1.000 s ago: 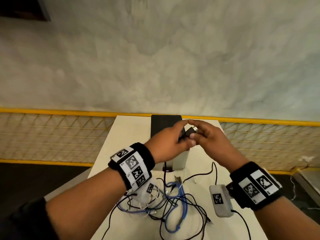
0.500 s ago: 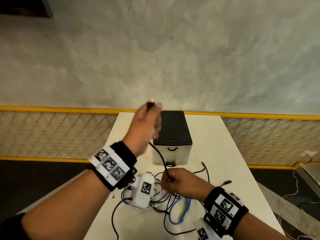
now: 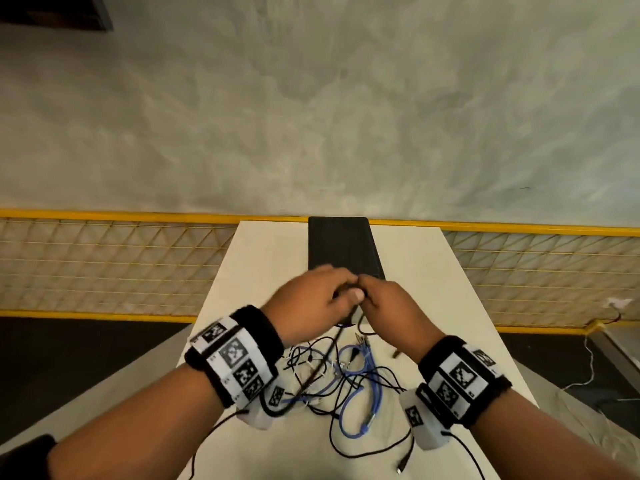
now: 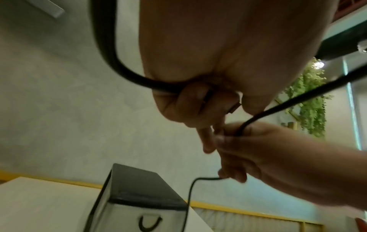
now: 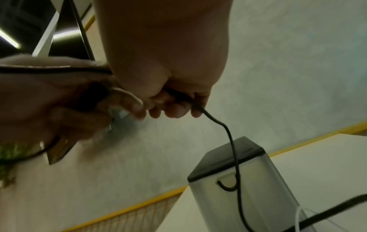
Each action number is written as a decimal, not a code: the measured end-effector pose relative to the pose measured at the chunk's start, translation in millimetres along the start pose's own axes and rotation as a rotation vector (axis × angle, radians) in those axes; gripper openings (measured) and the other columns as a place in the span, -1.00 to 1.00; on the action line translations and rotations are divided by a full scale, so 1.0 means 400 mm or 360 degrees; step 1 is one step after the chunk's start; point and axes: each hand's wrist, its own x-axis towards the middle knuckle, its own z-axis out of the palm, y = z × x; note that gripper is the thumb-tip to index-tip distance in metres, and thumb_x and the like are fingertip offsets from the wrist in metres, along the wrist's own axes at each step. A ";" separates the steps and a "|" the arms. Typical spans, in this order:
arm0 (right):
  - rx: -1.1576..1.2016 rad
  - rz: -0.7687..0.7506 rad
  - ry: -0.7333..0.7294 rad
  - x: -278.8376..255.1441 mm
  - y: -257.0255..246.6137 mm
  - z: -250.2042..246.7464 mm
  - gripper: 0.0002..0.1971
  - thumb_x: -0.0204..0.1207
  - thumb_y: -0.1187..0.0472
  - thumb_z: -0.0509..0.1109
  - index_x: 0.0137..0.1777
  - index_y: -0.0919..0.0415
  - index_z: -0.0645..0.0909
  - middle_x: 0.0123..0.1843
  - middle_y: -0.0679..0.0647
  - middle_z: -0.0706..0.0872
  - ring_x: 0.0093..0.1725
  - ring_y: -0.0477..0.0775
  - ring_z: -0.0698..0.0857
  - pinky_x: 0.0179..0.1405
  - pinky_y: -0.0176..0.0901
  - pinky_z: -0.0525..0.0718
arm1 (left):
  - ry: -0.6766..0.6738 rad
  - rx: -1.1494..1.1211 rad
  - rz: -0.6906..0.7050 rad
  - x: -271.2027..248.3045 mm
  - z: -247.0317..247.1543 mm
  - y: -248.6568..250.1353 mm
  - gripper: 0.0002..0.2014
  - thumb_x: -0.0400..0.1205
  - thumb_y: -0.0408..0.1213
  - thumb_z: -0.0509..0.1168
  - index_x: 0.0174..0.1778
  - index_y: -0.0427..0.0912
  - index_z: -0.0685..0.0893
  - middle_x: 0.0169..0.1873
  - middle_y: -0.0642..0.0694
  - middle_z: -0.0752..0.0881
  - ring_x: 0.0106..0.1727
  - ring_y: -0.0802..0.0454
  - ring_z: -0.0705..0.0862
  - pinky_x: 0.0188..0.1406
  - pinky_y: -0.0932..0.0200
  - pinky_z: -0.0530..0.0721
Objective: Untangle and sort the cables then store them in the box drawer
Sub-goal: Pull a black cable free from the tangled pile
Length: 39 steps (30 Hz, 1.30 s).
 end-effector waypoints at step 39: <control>0.0216 0.0827 0.0339 -0.071 0.188 -0.040 -0.82 0.68 0.21 0.28 -0.05 0.23 0.69 -0.26 0.10 0.70 -0.29 0.16 0.64 -0.29 -0.14 0.49 | 0.0889 -0.1403 -0.0577 -0.072 -0.102 -0.159 -0.58 0.73 -0.16 0.27 -0.49 -0.04 0.46 -0.61 0.11 0.36 -0.59 0.14 0.22 -0.61 0.34 0.14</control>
